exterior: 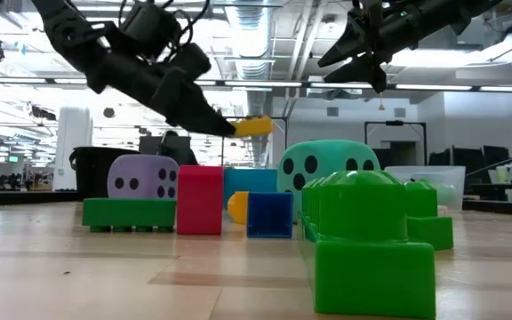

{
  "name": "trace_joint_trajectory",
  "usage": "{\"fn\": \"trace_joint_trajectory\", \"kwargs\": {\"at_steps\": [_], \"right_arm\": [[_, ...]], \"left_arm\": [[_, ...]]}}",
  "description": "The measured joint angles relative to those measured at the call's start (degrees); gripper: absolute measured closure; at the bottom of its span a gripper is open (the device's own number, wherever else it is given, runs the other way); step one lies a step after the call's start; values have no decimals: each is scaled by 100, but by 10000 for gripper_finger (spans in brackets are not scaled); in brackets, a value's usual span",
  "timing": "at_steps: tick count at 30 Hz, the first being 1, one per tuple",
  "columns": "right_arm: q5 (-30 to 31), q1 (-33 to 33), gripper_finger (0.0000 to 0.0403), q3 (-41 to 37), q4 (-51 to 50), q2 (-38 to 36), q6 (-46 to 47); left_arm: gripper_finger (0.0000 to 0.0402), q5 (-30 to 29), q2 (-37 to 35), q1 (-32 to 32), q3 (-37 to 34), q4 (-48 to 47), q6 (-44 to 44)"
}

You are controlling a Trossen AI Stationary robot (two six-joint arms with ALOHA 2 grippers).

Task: Pick & Place Toys
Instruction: Put the small yellow game piece into the green bin

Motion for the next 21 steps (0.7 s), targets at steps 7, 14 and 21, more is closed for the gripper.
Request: {"fn": "trace_joint_trajectory", "kwargs": {"at_steps": [7, 14, 21], "right_arm": [[0, 1, 223, 1, 2, 2, -2], [0, 1, 223, 1, 0, 2, -2], [0, -1, 223, 1, 0, 0, -2]], "left_arm": [[273, -665, -715, 379, 0, -692, 0], [273, -1128, -993, 831, -2, -853, -81], [273, -1214, -992, 1323, 0, -841, -597]]}}
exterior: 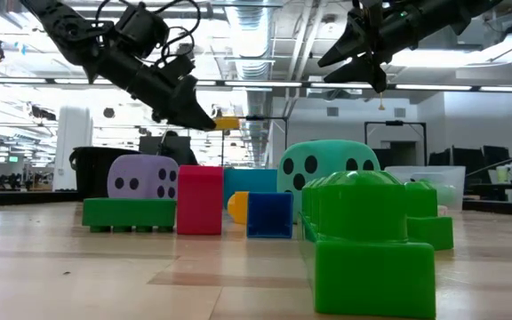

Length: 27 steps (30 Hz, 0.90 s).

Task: Pick & Place Toys
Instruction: Put the small yellow game piece into the green bin

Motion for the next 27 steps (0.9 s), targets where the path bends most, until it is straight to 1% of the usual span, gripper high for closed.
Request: {"fn": "trace_joint_trajectory", "kwargs": {"at_steps": [4, 10, 14, 18, 24, 27], "right_arm": [[0, 0, 223, -2, 2, 0, 0], [0, 0, 223, -2, 2, 1, 0], [0, 0, 223, 0, 2, 2, 0], [0, 0, 223, -2, 2, 2, 0], [0, 0, 223, -1, 2, 1, 0], [0, 0, 223, -2, 2, 0, 0]], "left_arm": [[272, -216, 0, 255, 0, -22, -4], [272, -233, 0, 746, 0, -28, -30], [272, -254, 2, 1128, 0, -30, -314], [272, -253, 4, 1420, 0, -28, -345], [271, -245, 6, 1528, 0, -28, -347], [271, -127, 7, 1502, 0, -29, -347]]}}
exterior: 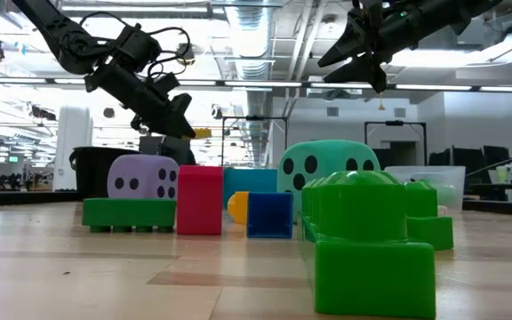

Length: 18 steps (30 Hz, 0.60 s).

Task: Pick & Place Toys
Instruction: Put the small yellow game piece into the green bin

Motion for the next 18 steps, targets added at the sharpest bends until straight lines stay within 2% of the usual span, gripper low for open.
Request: {"fn": "trace_joint_trajectory", "kwargs": {"at_steps": [4, 12, 18], "right_arm": [[0, 0, 223, 1, 0, 1, 0], [0, 0, 223, 2, 0, 2, 0], [0, 0, 223, 2, 0, 1, 0]], "left_arm": [[271, 230, 4, -2, 0, -5, -2], [259, 275, 7, -2, -2, -196, -2], [259, 696, 7, -2, -2, -859, -64]]}}
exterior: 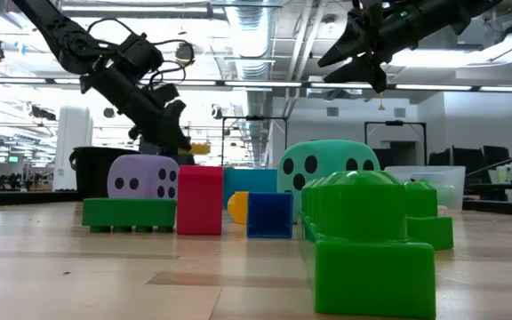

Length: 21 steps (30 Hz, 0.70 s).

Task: Pick & Place Toys
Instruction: Put the small yellow game piece into the green bin

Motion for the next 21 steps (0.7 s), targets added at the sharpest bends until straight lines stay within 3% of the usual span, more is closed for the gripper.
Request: {"fn": "trace_joint_trajectory", "kwargs": {"at_steps": [4, 15, 21], "right_arm": [[0, 0, 223, 0, -1, -1, 0], [0, 1, 223, 0, -1, 0, 0], [0, 0, 223, 0, 0, 0, 0]], "left_arm": [[260, 175, 2, -2, -4, -434, -367], [260, 480, 2, -57, 7, -506, -683], [260, 416, 109, -44, 622, -1360, -635]]}}
